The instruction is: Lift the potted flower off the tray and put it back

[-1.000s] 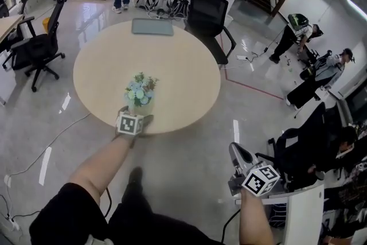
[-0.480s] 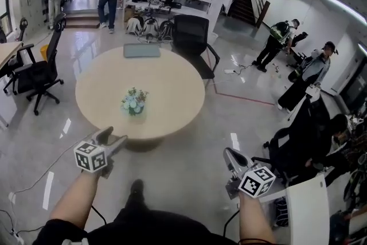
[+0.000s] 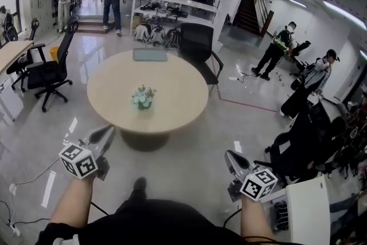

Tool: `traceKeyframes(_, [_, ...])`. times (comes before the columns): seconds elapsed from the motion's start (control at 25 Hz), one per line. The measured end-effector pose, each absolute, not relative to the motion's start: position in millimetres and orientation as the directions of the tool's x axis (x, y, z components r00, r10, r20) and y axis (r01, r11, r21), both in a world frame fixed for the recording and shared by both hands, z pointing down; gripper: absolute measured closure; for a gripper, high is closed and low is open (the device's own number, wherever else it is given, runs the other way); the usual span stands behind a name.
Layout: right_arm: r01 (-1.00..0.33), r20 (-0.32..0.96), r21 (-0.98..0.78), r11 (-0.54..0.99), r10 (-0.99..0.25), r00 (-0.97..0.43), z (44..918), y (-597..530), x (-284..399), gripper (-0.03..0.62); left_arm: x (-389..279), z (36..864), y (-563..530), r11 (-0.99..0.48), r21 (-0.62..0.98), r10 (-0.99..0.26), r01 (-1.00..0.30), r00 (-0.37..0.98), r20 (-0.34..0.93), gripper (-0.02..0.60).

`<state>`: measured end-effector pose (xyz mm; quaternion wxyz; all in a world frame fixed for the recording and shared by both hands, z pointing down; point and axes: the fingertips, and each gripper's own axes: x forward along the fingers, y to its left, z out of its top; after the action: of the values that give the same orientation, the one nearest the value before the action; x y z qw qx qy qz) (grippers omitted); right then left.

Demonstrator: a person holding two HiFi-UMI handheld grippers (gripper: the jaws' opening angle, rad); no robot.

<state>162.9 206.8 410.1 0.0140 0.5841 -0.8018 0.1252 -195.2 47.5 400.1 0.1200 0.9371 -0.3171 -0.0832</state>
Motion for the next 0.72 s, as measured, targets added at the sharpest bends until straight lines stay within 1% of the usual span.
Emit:
traceKeyframes(0.12, [-0.934, 0.166, -0.168, 0.314, -0.925, -0.341, 403.8, 209.6, 152.5, 0.579, -201.2, 393.1, 58.1, -0.771, 0.327, -0.606, -0.546, 0.787, -0.117, 0.583])
traceKeyframes(0.2, [-0.929, 0.166, -0.154, 0.336, -0.918, -0.359, 400.2, 207.8, 147.0, 0.579, -197.9, 389.6, 60.9, -0.780, 0.328, -0.596, -0.534, 0.793, -0.125, 0.583])
traceKeyframes(0.4, [-0.928, 0.174, -0.148, 0.341, -0.915, -0.364, 400.8, 212.7, 142.9, 0.579, -193.1, 388.7, 78.1, -0.801, 0.300, -0.568, -0.519, 0.816, -0.105, 0.583])
traceKeyframes(0.6, [-0.922, 0.155, -0.161, 0.353, -0.913, -0.377, 403.2, 213.9, 135.9, 0.579, -190.9, 393.0, 94.3, -0.833, 0.291, -0.512, -0.471, 0.855, -0.081, 0.584])
traceKeyframes(0.72, [-0.922, 0.155, -0.154, 0.356, -0.913, -0.378, 396.9, 213.3, 134.0, 0.579, -191.8, 386.1, 92.0, -0.830, 0.304, -0.515, -0.467, 0.851, -0.100, 0.584])
